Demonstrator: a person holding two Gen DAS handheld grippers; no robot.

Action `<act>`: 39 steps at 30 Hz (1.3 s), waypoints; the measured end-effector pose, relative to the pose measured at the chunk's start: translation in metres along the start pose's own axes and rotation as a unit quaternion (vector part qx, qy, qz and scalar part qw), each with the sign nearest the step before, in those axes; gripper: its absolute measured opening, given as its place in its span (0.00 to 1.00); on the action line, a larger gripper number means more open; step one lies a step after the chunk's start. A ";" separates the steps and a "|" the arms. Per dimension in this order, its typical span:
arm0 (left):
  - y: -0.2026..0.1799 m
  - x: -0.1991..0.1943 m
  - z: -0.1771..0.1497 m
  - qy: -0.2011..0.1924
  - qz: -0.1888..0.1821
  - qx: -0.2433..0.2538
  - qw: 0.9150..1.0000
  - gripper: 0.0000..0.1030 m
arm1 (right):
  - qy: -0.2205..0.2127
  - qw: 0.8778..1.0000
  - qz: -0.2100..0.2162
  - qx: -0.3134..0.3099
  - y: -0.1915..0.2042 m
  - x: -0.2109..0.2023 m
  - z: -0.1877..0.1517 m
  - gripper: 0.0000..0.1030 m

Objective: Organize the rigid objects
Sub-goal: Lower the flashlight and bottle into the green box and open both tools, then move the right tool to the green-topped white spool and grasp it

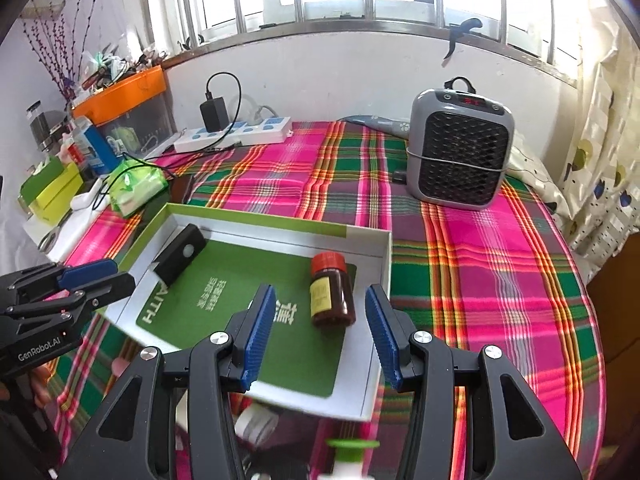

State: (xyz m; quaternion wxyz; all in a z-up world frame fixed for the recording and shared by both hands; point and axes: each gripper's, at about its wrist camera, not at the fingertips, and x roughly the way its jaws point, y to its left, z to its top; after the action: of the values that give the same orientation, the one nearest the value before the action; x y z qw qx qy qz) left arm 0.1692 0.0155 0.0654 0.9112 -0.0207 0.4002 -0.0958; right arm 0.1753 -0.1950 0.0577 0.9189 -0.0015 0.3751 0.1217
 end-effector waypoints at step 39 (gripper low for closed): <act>0.003 -0.036 -0.094 0.009 -0.027 -0.057 0.998 0.35 | 0.002 0.998 -0.012 0.058 -0.023 -0.046 -0.089 0.47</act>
State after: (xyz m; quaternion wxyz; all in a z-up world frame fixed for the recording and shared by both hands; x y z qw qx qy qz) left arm 0.0769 0.0294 0.0271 0.9018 -0.0822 0.4128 -0.0977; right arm 0.0879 -0.2359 0.0234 0.9182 0.0472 0.3833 0.0884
